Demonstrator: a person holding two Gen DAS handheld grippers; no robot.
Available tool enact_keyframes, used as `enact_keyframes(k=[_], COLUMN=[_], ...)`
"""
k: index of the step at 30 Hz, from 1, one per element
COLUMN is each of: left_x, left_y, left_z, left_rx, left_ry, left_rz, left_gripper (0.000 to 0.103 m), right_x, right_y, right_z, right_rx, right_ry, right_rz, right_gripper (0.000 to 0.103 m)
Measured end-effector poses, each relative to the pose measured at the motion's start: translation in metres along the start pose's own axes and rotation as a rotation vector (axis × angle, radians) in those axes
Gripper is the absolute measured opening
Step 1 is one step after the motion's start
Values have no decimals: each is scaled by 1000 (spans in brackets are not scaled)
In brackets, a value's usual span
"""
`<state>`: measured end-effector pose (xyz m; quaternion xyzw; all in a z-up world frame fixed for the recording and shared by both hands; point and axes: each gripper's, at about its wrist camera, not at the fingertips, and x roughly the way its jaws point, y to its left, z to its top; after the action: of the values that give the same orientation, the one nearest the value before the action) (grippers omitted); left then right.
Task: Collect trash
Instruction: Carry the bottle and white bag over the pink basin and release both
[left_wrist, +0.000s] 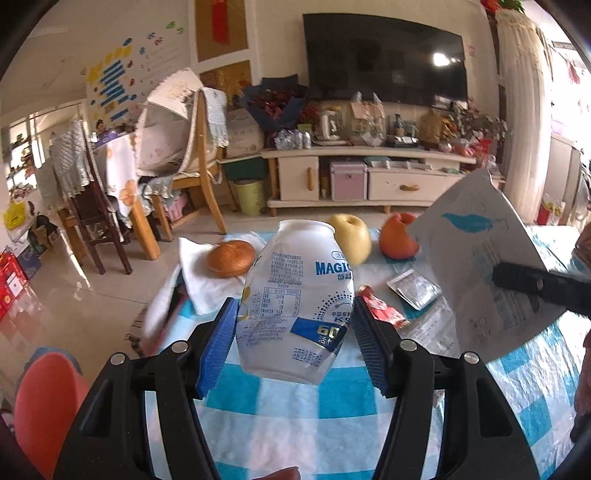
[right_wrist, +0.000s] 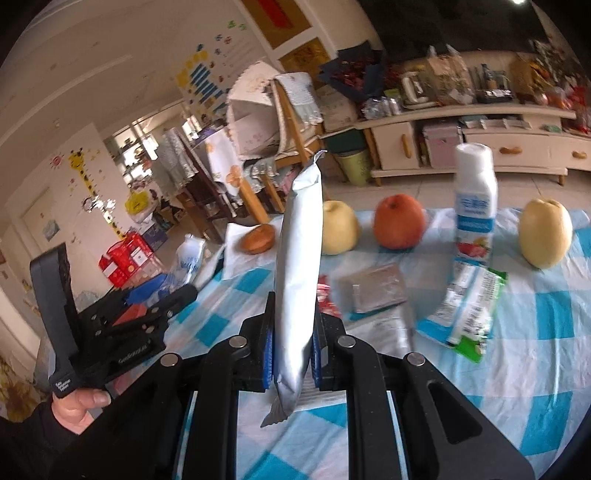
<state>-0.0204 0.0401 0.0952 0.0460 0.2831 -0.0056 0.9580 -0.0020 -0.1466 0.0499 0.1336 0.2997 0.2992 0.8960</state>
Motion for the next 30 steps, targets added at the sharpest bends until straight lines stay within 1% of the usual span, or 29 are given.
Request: enact_keyframes(k=[4,7,8,11,14,20,23,26,30], left_x=[-17,-31,-37,-52,-72,-98,-101,-98,-94], left_y=[30,59,74,110,157,238,270,295,311], left_z=[4,4,2,-3,-14,-39,-53,-65,-78], left_rx=[-48,-68,-81,-115,-151,-207,-240,-276,-289], left_ry=[-18,-26,-25,-21,-10,34,67,96,120], left_rz=[44,99,126,187,258,364,400,408,412], left_gripper=[63,63,63,63,63,63,63,63,63], right_x=[11,23,28,47,65,121,147,169,192], right_y=[35,68,78,124,165,259,292,313,333], right_z=[5,11,12,19,22,12,1,-10,-23], right_rx=[-35,-75,-87,-131,-165,-213,-228,-242,-263], right_ry=[11,24,28,41,54,122,163,204,252], right_rz=[44,82,96,160,217,334,356,356,340], right_gripper=[16,16,16,16,16,16,16,16,16])
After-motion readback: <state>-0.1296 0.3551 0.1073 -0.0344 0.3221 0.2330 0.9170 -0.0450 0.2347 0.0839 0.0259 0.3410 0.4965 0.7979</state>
